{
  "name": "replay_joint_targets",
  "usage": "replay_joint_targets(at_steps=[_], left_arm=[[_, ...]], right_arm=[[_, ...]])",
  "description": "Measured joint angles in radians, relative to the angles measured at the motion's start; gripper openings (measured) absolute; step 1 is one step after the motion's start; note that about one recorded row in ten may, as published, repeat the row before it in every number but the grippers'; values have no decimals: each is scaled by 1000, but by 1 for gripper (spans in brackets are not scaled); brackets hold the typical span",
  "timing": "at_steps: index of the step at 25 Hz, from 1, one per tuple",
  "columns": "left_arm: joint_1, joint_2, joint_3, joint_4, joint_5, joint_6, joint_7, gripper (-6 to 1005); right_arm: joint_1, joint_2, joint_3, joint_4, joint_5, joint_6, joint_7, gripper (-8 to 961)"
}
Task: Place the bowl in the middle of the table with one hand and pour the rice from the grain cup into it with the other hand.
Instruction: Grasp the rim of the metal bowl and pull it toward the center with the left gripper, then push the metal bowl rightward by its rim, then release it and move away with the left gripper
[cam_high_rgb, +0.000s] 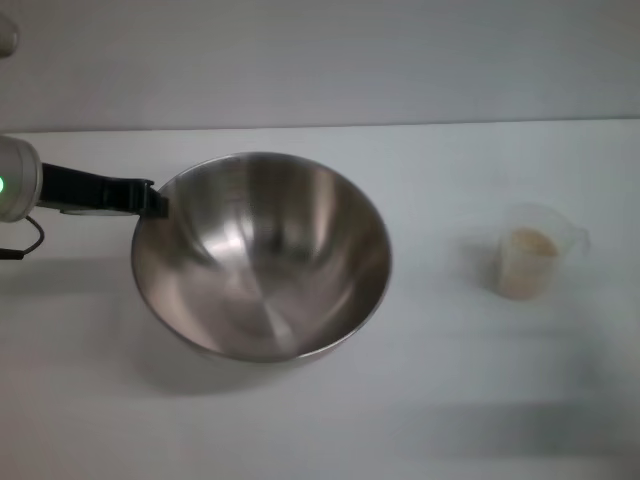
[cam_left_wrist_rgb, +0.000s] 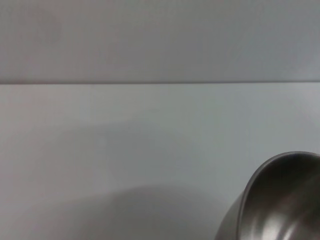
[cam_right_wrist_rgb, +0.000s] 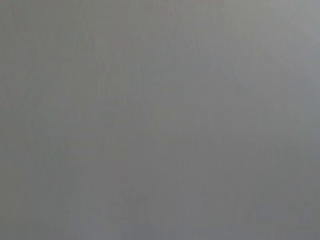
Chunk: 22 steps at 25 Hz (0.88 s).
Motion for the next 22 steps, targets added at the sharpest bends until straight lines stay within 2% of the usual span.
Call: replay_joint_targets(at_steps=[4, 12, 14, 22], left_arm=[[-14, 0, -21, 10, -70, -17, 22, 42], [-41, -6, 7, 40, -86, -4, 26, 43], [-59, -8, 66, 76, -86, 43, 23, 44], [-89, -11, 128, 152, -111, 123, 23, 45]], right_arm=[[3, 0, 0, -1, 0, 1, 1, 656], [8, 0, 0, -2, 0, 5, 1, 655], [8, 0, 0, -2, 0, 6, 1, 655], [8, 0, 0, -2, 0, 8, 2, 656]])
